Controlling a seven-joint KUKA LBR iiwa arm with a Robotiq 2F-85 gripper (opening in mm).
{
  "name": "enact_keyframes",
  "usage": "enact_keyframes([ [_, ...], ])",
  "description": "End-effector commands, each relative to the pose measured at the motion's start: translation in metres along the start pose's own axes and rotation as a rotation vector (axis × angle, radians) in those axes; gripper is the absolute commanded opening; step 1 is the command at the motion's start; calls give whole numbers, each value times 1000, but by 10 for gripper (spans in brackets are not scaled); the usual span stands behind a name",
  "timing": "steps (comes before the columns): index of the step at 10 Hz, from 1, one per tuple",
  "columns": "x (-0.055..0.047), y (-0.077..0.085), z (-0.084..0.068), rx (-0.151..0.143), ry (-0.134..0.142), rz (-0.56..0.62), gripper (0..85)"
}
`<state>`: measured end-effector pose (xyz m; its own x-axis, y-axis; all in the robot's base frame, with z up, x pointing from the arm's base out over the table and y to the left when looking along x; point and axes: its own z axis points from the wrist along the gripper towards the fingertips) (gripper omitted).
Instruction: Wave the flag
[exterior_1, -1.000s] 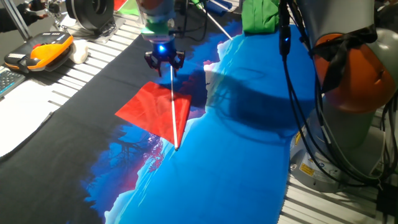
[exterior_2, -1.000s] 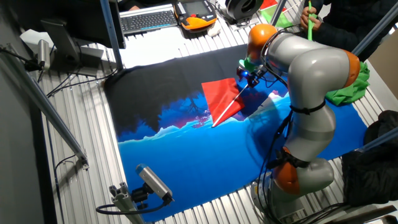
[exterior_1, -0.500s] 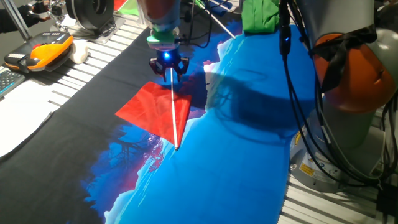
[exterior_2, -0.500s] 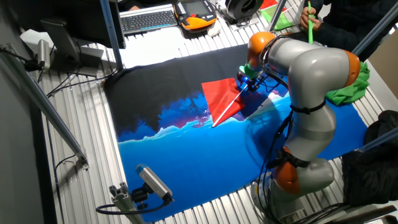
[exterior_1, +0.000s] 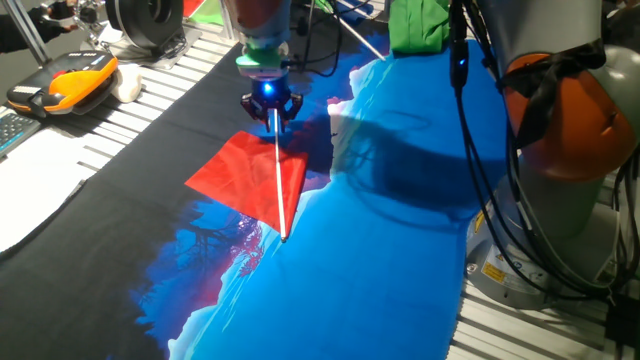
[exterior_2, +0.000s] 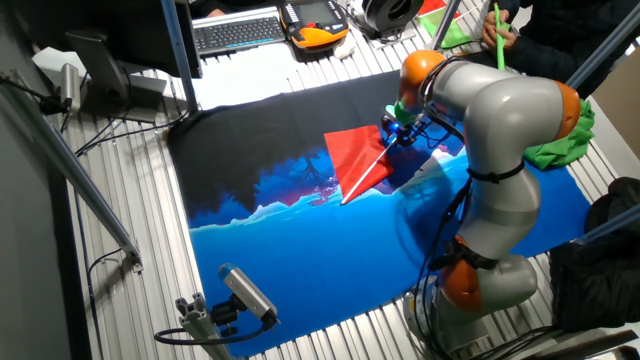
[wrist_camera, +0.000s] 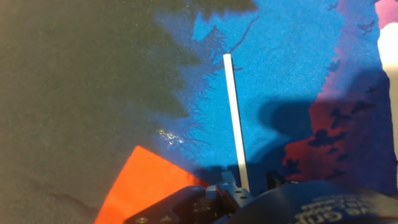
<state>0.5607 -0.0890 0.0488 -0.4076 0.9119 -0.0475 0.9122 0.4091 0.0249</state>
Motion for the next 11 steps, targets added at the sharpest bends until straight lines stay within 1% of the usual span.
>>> enact_keyframes([
  [1,0,0,0,9,6,21,340],
  [2,0,0,0,3,26,37,510],
  [3,0,0,0,-13,53,50,510],
  [4,0,0,0,-29,70,47,510],
  [6,0,0,0,-11,56,0,510],
  [7,-1,0,2,-11,53,-13,510],
  [8,-4,2,16,-20,54,-23,510],
  [9,-6,2,24,-24,51,-31,510],
  [10,-6,2,27,-19,47,-39,510],
  [11,-5,2,28,-25,52,-40,510],
])
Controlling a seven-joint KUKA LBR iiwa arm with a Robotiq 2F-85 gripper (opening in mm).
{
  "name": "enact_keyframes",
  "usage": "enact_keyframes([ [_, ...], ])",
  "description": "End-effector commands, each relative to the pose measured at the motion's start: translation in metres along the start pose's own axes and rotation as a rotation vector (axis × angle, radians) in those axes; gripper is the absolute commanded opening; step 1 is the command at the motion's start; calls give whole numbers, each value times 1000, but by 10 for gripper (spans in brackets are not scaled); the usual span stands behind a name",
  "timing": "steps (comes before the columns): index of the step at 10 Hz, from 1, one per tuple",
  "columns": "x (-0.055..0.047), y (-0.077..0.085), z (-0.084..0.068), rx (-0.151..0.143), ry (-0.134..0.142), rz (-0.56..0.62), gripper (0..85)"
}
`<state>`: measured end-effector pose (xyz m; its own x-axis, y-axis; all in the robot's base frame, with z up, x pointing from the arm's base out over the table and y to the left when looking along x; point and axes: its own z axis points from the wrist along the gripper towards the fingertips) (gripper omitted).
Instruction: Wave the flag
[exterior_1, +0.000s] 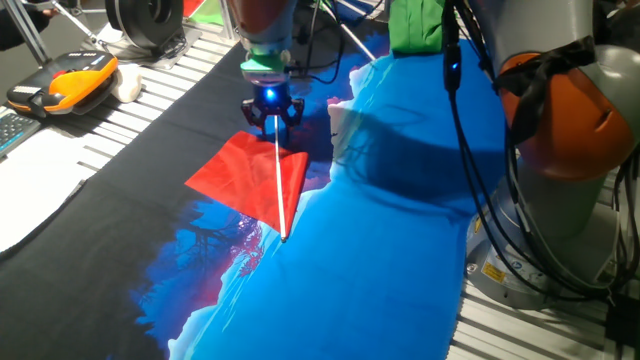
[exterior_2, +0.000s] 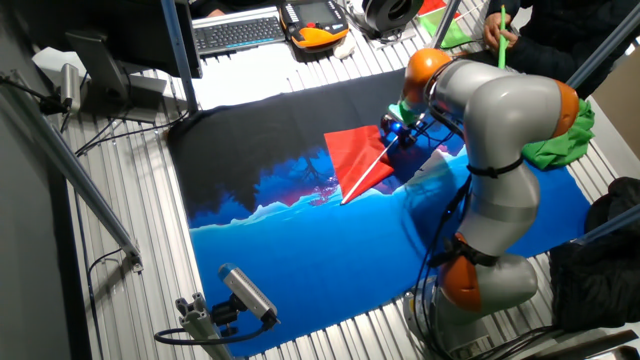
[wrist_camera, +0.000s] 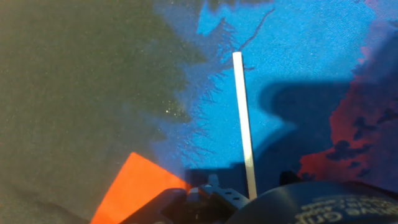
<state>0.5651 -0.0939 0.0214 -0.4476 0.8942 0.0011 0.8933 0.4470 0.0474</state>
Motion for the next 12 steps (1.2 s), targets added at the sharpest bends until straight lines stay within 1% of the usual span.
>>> enact_keyframes([
  [1,1,-1,1,4,-4,-9,510],
  [3,0,-3,6,9,-11,-42,510],
  [4,0,-3,6,6,-9,-49,340],
  [6,1,-4,4,6,-9,-68,340],
  [7,1,-4,4,-3,2,-72,340],
  [8,1,-4,4,-3,1,-83,170],
  [9,1,-4,3,-9,4,-92,170],
  [10,1,-4,3,-11,6,-101,0],
  [11,1,-5,1,-21,17,-106,0],
  [12,1,-5,-1,-25,24,-112,0],
])
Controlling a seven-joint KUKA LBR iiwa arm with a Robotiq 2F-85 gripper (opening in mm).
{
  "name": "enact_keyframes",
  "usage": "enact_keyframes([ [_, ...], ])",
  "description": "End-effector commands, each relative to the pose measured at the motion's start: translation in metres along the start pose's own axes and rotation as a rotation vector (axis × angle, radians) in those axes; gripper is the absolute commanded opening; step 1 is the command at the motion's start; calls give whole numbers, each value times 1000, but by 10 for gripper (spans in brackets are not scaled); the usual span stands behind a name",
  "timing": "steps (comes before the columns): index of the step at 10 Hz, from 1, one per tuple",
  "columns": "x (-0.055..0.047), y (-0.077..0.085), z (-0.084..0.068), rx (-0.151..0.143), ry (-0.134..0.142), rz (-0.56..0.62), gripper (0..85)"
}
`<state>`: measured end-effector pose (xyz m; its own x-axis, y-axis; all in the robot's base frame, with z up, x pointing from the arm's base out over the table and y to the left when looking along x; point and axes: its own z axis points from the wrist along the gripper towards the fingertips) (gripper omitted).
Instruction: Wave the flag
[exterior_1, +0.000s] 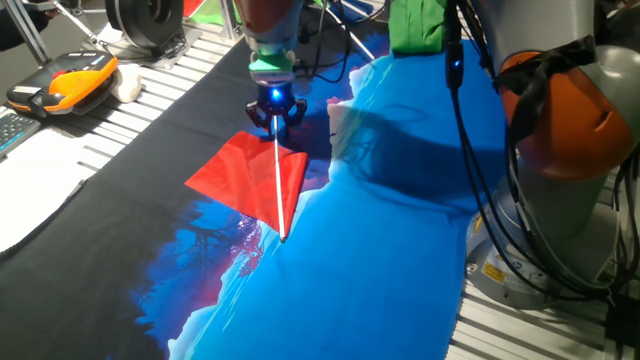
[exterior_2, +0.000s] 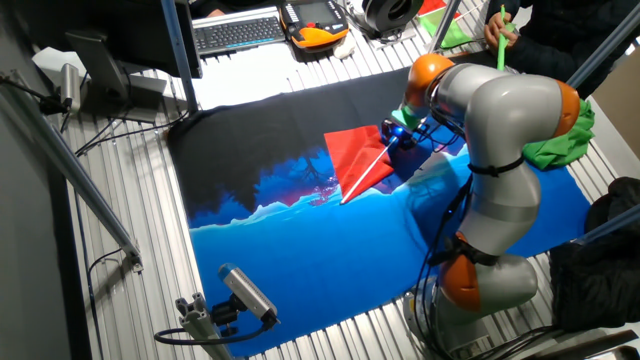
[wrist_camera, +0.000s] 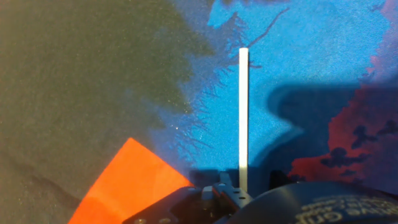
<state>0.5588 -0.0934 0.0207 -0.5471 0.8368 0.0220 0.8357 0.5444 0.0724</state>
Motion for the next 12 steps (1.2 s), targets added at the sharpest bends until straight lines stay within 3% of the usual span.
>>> enact_keyframes([
  [1,-2,-1,-5,-1,-1,0,0],
  [9,-1,-2,-10,9,-7,10,0],
  [11,1,0,-10,30,-16,35,340],
  [12,1,0,-11,30,-14,39,340],
])
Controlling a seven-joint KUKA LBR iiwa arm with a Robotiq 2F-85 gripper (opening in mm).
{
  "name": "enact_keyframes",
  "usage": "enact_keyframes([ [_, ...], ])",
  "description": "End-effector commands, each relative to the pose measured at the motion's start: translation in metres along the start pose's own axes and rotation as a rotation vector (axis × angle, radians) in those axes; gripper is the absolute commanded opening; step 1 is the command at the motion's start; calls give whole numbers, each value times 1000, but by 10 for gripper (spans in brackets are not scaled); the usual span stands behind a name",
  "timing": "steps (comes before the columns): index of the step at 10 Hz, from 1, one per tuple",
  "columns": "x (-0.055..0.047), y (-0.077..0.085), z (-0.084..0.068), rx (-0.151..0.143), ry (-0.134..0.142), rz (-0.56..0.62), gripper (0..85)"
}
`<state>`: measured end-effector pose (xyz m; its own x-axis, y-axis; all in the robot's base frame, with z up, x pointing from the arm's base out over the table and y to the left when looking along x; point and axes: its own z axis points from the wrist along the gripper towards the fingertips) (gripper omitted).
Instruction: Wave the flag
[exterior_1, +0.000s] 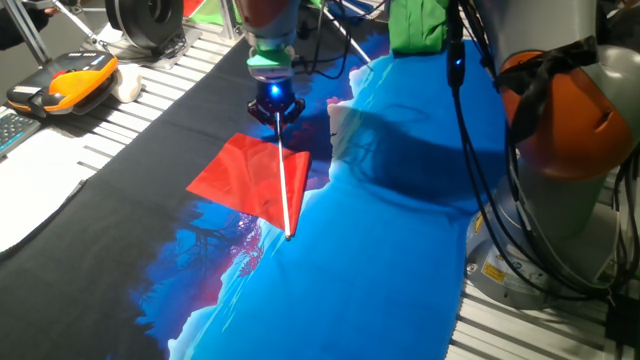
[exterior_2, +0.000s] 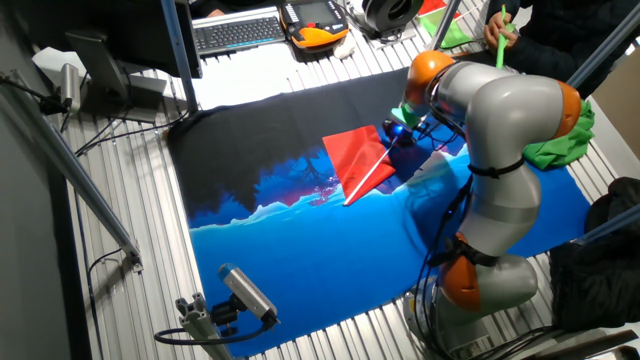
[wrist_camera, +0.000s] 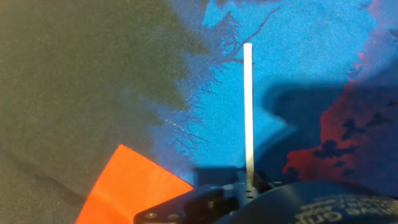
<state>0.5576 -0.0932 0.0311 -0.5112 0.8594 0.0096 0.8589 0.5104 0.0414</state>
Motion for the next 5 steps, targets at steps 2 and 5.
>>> enact_keyframes([
  [2,1,0,2,0,-4,5,340],
  [5,0,-1,9,6,-17,3,340],
])
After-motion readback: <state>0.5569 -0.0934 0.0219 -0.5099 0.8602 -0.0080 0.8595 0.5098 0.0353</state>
